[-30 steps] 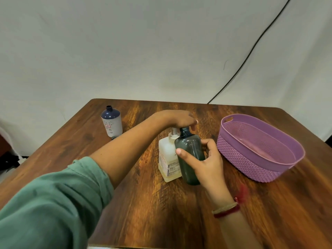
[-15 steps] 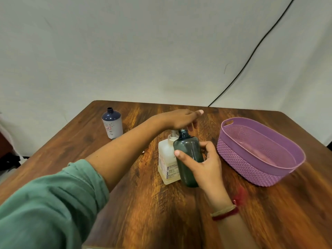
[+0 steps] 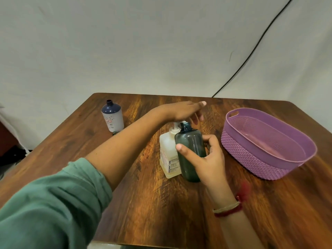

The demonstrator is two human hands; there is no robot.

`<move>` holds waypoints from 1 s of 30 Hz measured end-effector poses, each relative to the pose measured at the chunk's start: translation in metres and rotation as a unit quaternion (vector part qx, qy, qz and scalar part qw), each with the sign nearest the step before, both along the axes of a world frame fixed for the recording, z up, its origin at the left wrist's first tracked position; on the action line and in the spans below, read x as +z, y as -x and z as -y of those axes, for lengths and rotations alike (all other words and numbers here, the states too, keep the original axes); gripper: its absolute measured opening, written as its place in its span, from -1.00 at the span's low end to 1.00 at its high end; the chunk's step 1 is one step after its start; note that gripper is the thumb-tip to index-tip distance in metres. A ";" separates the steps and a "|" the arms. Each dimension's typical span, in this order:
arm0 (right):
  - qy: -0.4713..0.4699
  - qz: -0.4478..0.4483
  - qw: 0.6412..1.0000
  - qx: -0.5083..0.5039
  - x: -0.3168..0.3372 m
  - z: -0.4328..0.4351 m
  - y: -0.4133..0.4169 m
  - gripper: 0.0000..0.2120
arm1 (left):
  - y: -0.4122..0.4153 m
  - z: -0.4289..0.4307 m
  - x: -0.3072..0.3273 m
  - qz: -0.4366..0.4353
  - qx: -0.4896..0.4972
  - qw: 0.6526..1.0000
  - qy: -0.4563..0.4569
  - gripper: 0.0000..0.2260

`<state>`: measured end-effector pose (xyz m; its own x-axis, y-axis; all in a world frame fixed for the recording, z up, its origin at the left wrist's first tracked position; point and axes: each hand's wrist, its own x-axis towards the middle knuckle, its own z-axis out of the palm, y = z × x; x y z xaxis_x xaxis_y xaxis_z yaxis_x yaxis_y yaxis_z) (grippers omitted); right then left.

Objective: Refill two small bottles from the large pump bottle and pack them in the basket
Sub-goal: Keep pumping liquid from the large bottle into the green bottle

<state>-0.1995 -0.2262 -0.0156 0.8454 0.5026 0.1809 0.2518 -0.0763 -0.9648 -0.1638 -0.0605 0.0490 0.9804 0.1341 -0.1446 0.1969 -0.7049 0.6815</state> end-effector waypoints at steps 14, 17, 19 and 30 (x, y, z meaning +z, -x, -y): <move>-0.008 0.011 1.000 -0.011 -0.005 -0.003 -0.003 -0.45 | -0.006 0.001 -0.002 -0.079 0.014 0.996 -0.042 -0.49; 0.008 0.016 1.000 -0.011 -0.009 -0.002 -0.002 -0.45 | -0.004 -0.002 -0.011 -0.084 0.027 0.996 -0.028 -0.51; 0.006 0.018 1.000 -0.010 -0.007 -0.001 -0.003 -0.46 | -0.002 -0.001 -0.007 -0.080 0.021 0.996 -0.045 -0.50; 0.016 0.024 1.000 -0.009 -0.008 -0.001 -0.005 -0.44 | -0.006 -0.004 -0.015 -0.096 0.027 0.995 -0.032 -0.52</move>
<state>-0.1944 -0.2253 -0.0235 0.8448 0.4940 0.2057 0.2968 -0.1127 -0.9483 -0.1576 -0.0569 0.0341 0.9267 0.2011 -0.3173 0.3577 -0.7308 0.5813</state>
